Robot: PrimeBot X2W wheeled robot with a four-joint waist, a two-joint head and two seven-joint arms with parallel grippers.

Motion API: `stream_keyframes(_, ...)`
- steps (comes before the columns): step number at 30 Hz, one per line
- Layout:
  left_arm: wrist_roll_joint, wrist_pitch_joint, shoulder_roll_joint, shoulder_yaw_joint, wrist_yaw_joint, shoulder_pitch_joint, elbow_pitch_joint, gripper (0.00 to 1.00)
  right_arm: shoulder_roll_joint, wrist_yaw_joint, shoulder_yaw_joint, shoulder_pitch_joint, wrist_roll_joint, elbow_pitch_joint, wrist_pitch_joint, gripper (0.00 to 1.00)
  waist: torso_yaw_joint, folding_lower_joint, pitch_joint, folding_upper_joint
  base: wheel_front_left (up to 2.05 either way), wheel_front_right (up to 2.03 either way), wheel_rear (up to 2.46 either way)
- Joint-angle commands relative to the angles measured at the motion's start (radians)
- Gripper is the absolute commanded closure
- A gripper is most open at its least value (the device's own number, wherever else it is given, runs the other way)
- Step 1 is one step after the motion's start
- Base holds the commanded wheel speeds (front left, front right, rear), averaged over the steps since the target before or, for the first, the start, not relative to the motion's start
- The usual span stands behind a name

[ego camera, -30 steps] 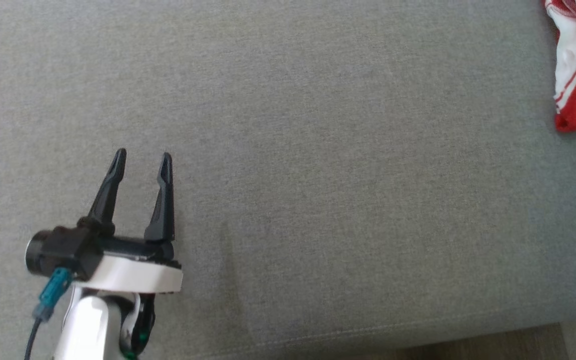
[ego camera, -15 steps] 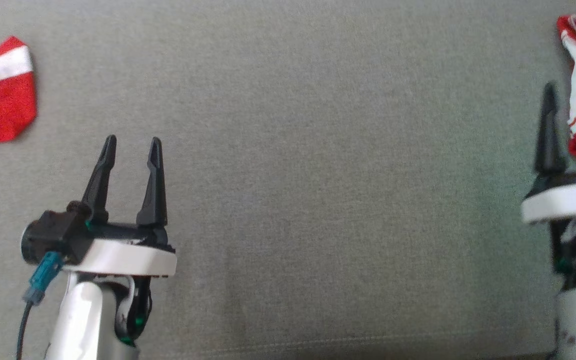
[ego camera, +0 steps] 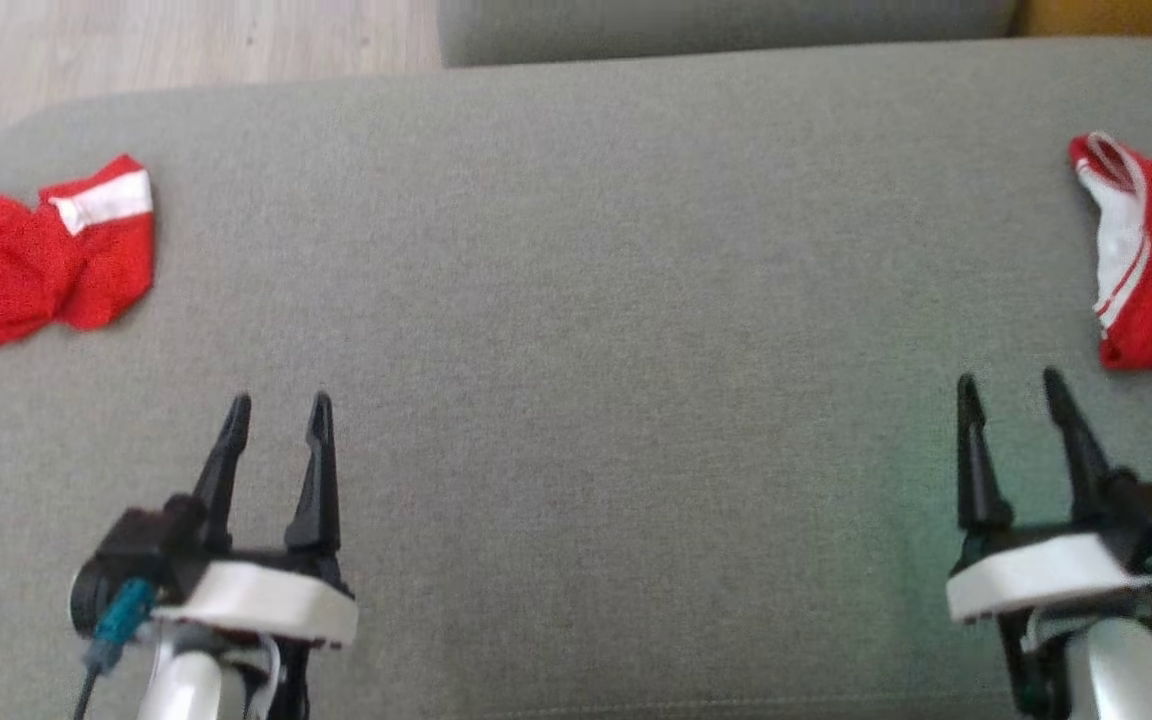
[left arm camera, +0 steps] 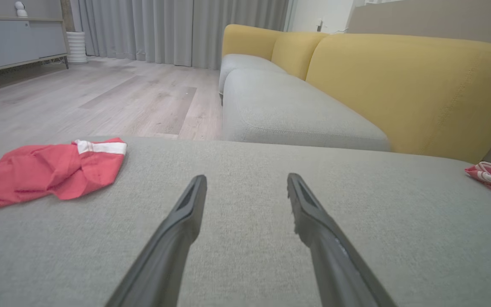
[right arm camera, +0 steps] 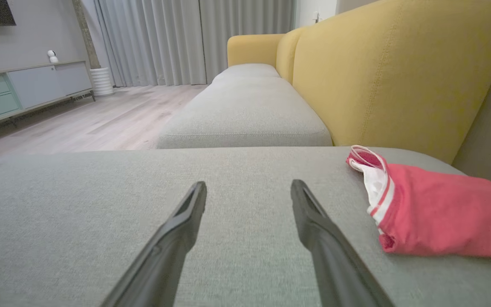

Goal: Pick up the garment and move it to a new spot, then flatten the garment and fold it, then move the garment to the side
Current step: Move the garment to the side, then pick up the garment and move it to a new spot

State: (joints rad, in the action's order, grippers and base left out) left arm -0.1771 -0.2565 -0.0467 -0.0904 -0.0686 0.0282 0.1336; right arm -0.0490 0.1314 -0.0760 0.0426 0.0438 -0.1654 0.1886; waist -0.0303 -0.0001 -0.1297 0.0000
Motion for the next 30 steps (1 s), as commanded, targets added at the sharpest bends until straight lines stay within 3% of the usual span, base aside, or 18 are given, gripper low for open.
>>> stream_keyframes(1,0.008,-0.005,-0.004,0.032,0.010,0.000,-0.021,0.00,-0.002,-0.001,0.034,-0.004,-0.003,0.012,0.018,0.00,0.012,0.0001,0.028,0.0000,0.00,0.00,0.00)
stream_keyframes(11,0.024,-0.005,-0.004,0.037,0.022,-0.079,0.030,0.00,-0.001,-0.001,0.052,-0.059,0.028,-0.066,0.062,0.00,0.014,0.0001,0.104,0.0000,0.00,0.00,0.00)
stream_keyframes(25,0.029,-0.005,-0.004,0.048,0.012,-0.080,0.026,0.00,-0.001,-0.001,0.059,-0.055,0.033,-0.085,0.072,0.00,-0.017,0.0001,0.105,0.0000,0.00,0.00,0.00)
stream_keyframes(30,0.023,-0.005,-0.004,0.037,0.015,-0.075,0.014,0.00,-0.001,-0.001,0.064,-0.061,0.037,-0.084,0.073,0.00,-0.057,0.0001,0.105,0.0000,0.00,0.00,0.00)
